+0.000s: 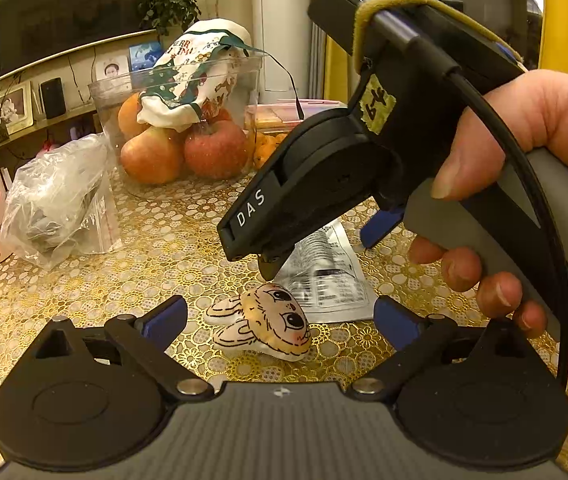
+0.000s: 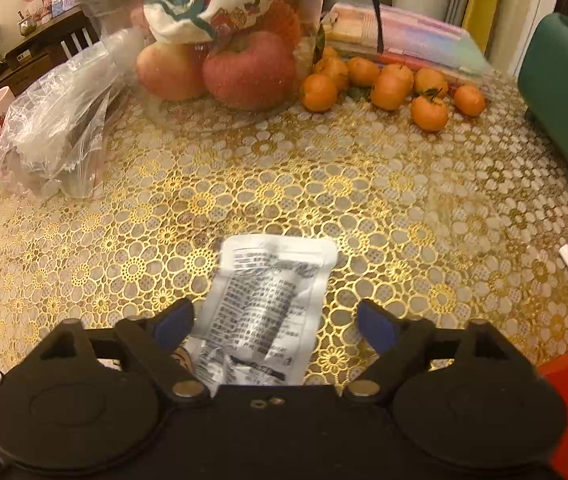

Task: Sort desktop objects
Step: 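Grasp the cartoon plush toy with the left tool while the right tool grasps the white sachet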

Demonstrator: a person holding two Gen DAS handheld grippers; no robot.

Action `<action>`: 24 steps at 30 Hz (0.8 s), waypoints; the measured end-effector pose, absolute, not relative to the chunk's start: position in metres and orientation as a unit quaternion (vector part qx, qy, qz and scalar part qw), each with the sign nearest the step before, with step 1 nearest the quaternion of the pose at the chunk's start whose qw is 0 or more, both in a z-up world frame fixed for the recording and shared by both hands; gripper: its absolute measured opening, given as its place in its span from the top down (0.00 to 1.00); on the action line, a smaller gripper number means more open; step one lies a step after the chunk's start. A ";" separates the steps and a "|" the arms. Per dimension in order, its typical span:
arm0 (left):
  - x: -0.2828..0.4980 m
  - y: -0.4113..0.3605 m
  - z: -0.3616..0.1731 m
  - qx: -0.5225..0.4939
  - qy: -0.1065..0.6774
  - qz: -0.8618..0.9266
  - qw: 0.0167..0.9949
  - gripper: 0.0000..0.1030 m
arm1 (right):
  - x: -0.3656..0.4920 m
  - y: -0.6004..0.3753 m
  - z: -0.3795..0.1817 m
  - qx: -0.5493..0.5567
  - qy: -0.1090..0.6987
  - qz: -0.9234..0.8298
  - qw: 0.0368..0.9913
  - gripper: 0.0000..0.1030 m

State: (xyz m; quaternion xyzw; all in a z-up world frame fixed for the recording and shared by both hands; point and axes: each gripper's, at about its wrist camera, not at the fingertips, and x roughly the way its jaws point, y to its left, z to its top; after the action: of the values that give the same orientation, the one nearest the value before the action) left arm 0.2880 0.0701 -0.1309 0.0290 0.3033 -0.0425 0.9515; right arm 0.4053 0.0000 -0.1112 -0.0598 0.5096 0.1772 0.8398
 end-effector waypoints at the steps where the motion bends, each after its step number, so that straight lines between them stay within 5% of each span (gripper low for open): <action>1: 0.289 0.070 -0.131 0.029 0.304 -0.042 0.951 0.03 | 0.405 0.001 -0.111 -0.065 0.510 0.175 0.840 0.19; 10: 0.298 0.073 -0.137 0.022 0.317 -0.038 0.947 0.16 | 0.401 -0.003 -0.111 -0.086 0.495 0.180 0.846 0.39; 15: 0.302 0.073 -0.138 0.020 0.323 -0.034 0.946 0.19 | 0.401 -0.010 -0.109 -0.075 0.494 0.189 0.846 0.41; 24: 0.309 0.076 -0.139 -0.007 0.343 -0.035 0.938 0.46 | 0.397 -0.018 -0.107 -0.065 0.492 0.193 0.846 0.43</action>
State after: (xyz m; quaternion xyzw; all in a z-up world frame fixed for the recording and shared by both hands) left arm 0.3092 0.0761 -0.1392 -0.0072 0.3435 -0.0350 0.9385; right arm 0.3966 -0.0185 -0.1065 -0.0651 0.4924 0.1929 0.8462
